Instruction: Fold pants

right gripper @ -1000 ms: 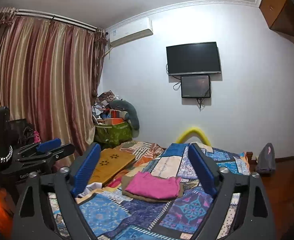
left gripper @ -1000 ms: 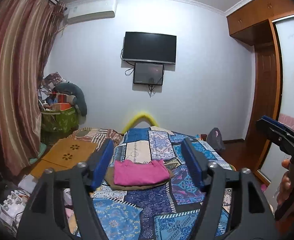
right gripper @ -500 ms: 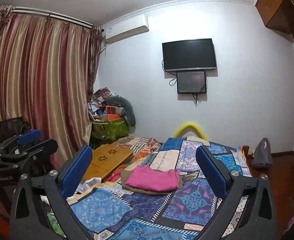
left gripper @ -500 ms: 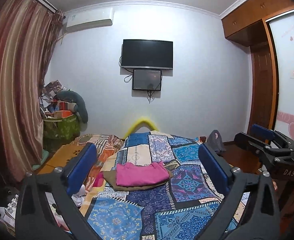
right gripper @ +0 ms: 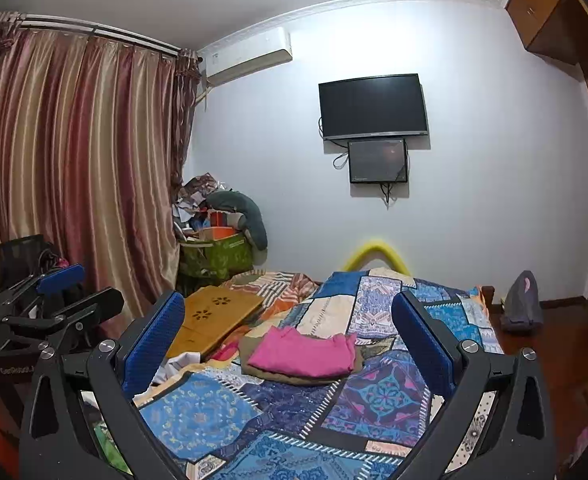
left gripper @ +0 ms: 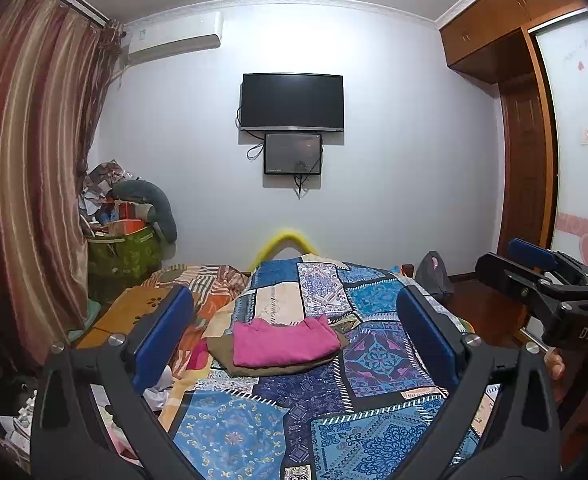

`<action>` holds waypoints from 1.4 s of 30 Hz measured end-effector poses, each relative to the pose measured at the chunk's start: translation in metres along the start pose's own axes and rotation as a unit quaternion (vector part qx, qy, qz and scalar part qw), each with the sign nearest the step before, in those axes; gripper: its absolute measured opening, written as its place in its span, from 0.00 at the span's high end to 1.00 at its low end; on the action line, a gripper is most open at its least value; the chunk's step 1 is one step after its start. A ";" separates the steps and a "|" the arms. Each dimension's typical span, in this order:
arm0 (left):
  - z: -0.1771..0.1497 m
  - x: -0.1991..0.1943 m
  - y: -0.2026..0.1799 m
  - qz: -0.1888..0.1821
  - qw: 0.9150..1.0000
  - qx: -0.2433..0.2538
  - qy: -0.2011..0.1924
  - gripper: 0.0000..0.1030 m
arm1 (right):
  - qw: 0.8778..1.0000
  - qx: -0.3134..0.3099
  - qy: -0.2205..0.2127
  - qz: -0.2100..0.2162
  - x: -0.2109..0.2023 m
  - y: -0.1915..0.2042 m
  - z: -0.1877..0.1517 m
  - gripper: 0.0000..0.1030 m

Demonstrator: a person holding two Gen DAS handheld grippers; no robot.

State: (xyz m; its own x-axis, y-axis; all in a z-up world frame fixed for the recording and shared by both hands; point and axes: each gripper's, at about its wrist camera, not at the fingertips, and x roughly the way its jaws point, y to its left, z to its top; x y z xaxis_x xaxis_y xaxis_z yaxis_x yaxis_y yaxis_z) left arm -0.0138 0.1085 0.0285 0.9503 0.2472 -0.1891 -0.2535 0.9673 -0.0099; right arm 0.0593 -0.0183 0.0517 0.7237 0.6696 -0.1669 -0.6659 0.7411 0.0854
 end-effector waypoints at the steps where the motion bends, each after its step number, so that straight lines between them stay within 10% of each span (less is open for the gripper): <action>1: 0.001 0.001 0.002 -0.001 1.000 -0.002 0.001 0.00 | 1.000 0.001 0.001 0.000 0.000 0.000 0.000 0.00; 42: -0.005 0.014 0.005 -0.011 1.000 -0.016 0.017 0.00 | 1.000 0.011 0.009 -0.013 -0.004 -0.007 -0.004 0.00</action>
State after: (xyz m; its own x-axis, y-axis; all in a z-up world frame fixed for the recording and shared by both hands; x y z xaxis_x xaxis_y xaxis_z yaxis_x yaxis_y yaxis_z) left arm -0.0027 0.1170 0.0207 0.9493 0.2235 -0.2210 -0.2391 0.9699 -0.0463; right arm 0.0599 -0.0262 0.0484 0.7377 0.6489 -0.1861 -0.6425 0.7595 0.1016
